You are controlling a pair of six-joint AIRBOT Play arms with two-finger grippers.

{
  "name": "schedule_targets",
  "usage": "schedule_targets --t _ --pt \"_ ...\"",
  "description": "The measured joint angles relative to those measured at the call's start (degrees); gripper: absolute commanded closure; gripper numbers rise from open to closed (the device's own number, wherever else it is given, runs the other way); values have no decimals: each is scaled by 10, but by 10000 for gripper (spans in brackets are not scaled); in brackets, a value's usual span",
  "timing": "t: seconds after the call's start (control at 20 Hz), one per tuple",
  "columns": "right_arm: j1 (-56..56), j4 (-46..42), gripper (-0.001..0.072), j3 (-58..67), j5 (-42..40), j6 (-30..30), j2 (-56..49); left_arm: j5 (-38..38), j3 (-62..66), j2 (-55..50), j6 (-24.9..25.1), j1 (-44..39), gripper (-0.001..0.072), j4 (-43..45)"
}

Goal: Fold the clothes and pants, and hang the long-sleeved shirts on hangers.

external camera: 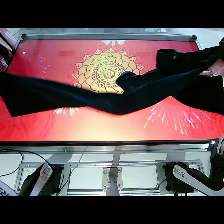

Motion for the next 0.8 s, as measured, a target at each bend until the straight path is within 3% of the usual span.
schedule_targets --t 0.35,0.55,0.8 --pt "-98 45 685 12 52 6 -26 -5 64 -38 -17 78 682 57" --pt "-79 46 685 -19 135 9 -50 -50 70 -81 -19 47 682 138" --pt "-15 52 685 -75 198 10 -111 -139 71 -176 -21 -19 681 174"
